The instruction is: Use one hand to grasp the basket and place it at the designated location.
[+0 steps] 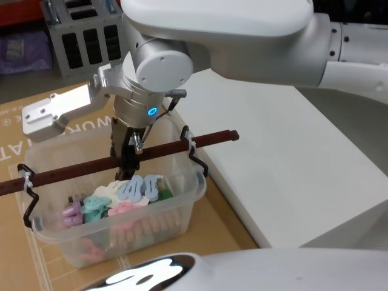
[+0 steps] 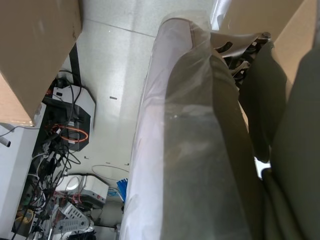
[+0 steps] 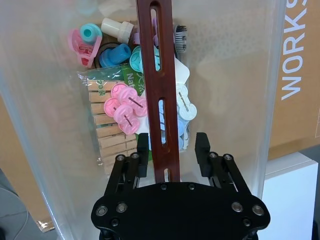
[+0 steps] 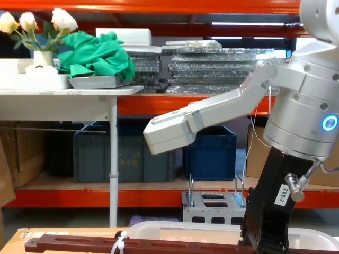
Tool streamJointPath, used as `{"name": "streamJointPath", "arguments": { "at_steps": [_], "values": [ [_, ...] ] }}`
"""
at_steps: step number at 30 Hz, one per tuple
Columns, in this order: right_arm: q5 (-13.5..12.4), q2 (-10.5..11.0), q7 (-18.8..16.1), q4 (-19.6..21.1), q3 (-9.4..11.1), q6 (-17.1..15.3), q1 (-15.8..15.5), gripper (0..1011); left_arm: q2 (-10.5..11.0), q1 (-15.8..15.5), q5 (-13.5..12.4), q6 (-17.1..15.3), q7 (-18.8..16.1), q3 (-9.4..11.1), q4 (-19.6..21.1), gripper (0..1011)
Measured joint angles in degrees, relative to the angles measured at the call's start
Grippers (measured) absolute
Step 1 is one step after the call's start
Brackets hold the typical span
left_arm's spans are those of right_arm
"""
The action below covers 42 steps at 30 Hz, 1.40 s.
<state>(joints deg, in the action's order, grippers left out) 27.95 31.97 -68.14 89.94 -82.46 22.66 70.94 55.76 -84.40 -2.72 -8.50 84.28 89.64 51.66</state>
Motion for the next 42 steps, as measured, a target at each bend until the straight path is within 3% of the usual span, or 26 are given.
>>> {"name": "streamJointPath", "arguments": {
  "at_steps": [11,25,37,42],
  "values": [
    [-0.43,0.23,0.14,-0.11,0.28,-0.09,0.03,247,0.00,0.00,0.00,0.00,0.00,0.00,0.00,0],
    [-2.38,1.58,0.25,0.30,1.76,-0.08,0.14,246,0.00,0.00,0.00,0.00,0.00,0.00,0.01,0],
    [-5.47,5.49,-0.05,2.31,5.07,-0.86,0.97,246,0.00,0.00,0.00,0.00,0.00,0.00,0.00,0],
    [-6.69,7.74,-1.54,3.21,6.76,-2.64,1.69,246,0.00,0.00,0.00,0.00,0.00,0.00,0.00,0]
  ]
}}
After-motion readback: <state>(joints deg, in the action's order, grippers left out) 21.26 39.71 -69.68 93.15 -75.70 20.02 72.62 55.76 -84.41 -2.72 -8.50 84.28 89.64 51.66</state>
